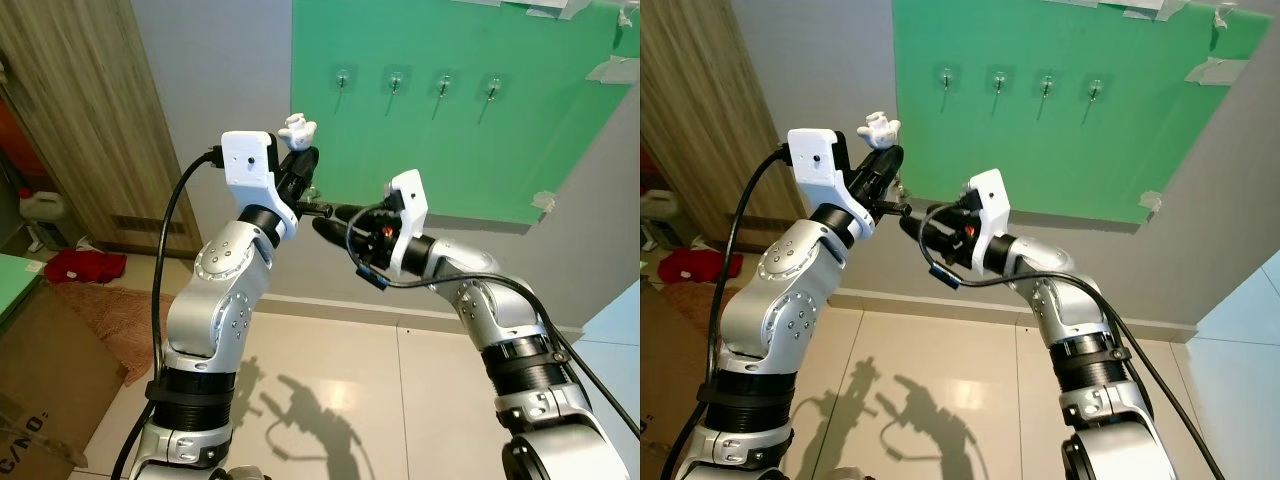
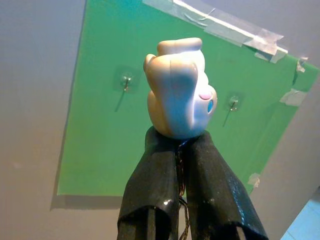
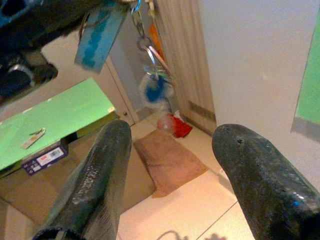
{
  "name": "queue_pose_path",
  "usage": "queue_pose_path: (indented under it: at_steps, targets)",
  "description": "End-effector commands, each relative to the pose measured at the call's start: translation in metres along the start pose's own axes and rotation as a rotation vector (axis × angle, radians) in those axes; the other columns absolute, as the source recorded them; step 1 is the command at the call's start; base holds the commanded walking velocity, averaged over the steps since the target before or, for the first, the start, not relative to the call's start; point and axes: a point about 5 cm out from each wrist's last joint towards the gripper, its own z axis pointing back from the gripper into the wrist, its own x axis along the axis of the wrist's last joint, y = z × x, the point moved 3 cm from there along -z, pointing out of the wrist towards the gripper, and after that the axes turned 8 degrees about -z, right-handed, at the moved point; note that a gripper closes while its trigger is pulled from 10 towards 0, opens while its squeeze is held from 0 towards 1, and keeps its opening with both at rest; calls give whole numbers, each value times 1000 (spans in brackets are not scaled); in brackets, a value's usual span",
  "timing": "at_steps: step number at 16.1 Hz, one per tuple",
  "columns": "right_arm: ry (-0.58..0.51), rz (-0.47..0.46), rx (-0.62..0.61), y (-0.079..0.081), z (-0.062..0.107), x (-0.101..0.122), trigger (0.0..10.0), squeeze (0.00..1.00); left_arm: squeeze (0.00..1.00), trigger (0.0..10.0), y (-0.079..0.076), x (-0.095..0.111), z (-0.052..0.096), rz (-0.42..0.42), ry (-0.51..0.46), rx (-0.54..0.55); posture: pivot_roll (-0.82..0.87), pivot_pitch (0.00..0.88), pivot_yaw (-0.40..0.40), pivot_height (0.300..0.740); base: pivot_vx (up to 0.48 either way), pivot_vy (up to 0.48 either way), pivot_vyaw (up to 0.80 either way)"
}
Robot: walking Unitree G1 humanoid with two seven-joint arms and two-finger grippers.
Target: Hang keys on a hook
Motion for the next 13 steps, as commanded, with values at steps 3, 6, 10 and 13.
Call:
queue_pose_path:
  at_steps: [3,6,10,13]
  targets:
    - [0,11,29,11,-6,4,10000,1000,0,10000,-6,4,-4,-12,-15,-19,29,0,-32,740,0,0,0]
    - [-25,14,22,17,-14,8,10000,0,0,10000,-7,3,-5,-15,-11,-27,29,0,-31,740,0,0,0]
    - [-61,-13,-8,15,-19,14,10000,0,0,10000,-8,3,-4,-14,-7,-31,32,0,-31,740,0,0,0]
    - [-74,9,-29,13,-24,19,10000,0,0,10000,-8,3,-5,-14,-7,-35,31,0,-31,740,0,0,0]
